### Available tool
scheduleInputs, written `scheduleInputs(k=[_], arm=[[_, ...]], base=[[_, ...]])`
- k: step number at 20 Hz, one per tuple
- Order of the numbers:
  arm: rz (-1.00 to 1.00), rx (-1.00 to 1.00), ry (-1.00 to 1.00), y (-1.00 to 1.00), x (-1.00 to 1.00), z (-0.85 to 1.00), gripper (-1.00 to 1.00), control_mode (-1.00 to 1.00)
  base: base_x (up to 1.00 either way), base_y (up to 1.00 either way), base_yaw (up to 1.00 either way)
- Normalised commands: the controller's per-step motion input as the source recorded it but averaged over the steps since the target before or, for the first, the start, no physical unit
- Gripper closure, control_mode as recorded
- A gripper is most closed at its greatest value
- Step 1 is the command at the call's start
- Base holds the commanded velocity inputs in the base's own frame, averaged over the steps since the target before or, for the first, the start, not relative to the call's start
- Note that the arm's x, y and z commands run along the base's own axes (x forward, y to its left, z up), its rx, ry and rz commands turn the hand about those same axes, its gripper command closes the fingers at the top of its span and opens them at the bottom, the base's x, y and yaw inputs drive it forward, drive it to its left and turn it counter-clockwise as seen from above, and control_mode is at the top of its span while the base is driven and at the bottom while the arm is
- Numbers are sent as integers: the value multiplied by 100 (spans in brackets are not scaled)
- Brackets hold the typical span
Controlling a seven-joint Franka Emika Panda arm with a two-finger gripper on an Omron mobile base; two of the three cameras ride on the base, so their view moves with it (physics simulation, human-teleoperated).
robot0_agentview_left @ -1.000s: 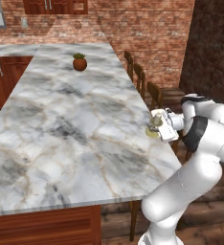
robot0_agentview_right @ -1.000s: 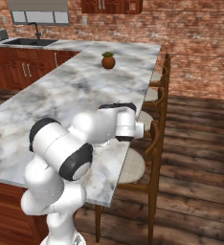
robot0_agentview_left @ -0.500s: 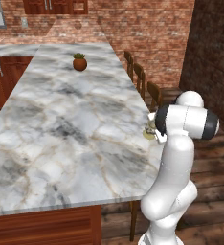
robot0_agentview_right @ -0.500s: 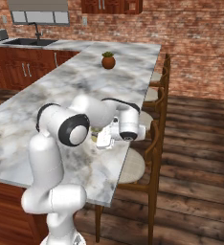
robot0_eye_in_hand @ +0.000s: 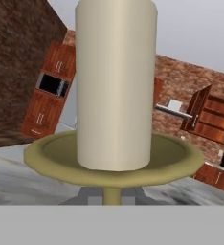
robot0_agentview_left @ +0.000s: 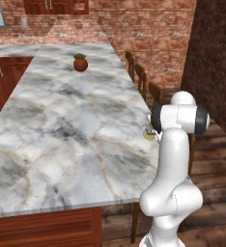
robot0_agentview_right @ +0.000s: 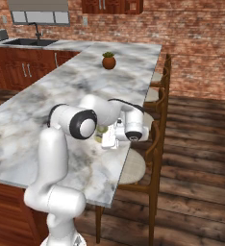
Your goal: Get the candle and the beer from the cabinet and move them to the dining counter.
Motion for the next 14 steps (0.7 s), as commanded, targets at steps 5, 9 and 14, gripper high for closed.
scheduleInputs(k=[5,9,14], arm=[[4,-5,0,11,16,-8,100,-100],[1,-13,0,17,11,-9,100,-100],[0,-13,0,13,11,-12,100,-100]], base=[[0,0,0],[0,0,0],[0,0,0]])
